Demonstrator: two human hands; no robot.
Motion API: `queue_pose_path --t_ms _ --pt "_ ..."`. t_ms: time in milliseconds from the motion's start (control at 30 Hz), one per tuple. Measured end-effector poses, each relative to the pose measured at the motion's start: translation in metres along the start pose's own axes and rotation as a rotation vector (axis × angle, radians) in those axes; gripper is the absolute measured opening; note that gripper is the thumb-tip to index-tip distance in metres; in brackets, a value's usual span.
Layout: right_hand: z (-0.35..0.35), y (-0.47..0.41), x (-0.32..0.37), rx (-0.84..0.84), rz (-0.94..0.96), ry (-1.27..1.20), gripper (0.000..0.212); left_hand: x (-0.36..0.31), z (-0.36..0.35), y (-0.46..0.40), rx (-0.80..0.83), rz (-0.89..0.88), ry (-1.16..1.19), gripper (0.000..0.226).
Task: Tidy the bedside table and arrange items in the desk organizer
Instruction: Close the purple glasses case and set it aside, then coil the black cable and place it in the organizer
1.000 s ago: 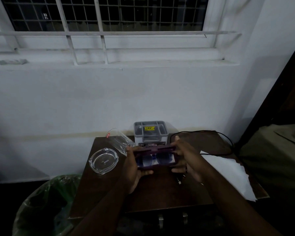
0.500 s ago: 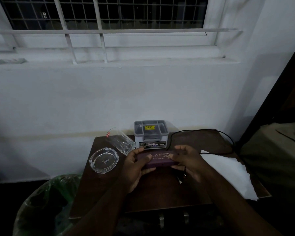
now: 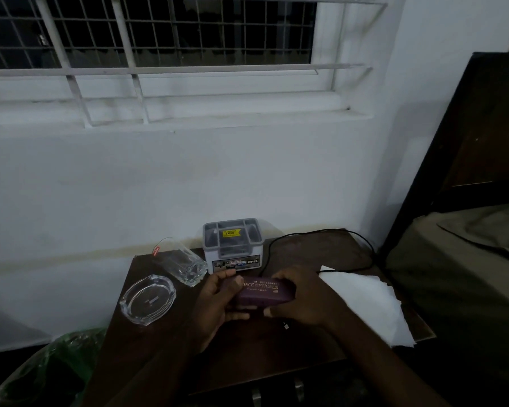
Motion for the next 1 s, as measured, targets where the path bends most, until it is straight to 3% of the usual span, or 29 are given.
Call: queue_pose_path --t_ms 167,267,367,500,800,1000 --pt "0.039 0.001 -0.028 -0.453 -0.032 -0.050 0.055 0.002 -0.033 -0.003 -0.152 -0.101 -0.316 0.042" --pt "0.068 -0.012 -0.051 -0.590 -0.131 -0.074 0.048 0.014 -0.042 -0.008 -0.204 -0.161 -0.639 0.036" --pt "0.083 -0.025 -0.066 -0.711 -0.194 -0.083 0.046 0.020 -0.046 -0.003 -0.212 -0.332 -0.907 0.039" --pt "0.082 -0.041 -0.074 -0.855 -0.307 0.078 0.063 0.021 -0.052 0.002 -0.187 -0.529 -1.097 0.045" --pt "0.070 -0.052 -0.099 -0.820 -0.504 0.164 0.074 0.018 -0.054 0.003 -0.183 -0.504 -1.090 0.039" --pt "0.074 -0.051 -0.106 -0.758 -0.532 0.280 0.079 0.020 -0.054 0.002 -0.181 -0.446 -1.129 0.051"
Point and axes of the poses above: each hand's wrist, its own y-axis away from the middle knuckle, its own z-axis out of the back of the hand, x = y × z, the point moved 2 cm from there along -y, towards the middle knuckle, and after that the axes turned 13 degrees about -y, right-handed, at the moved point
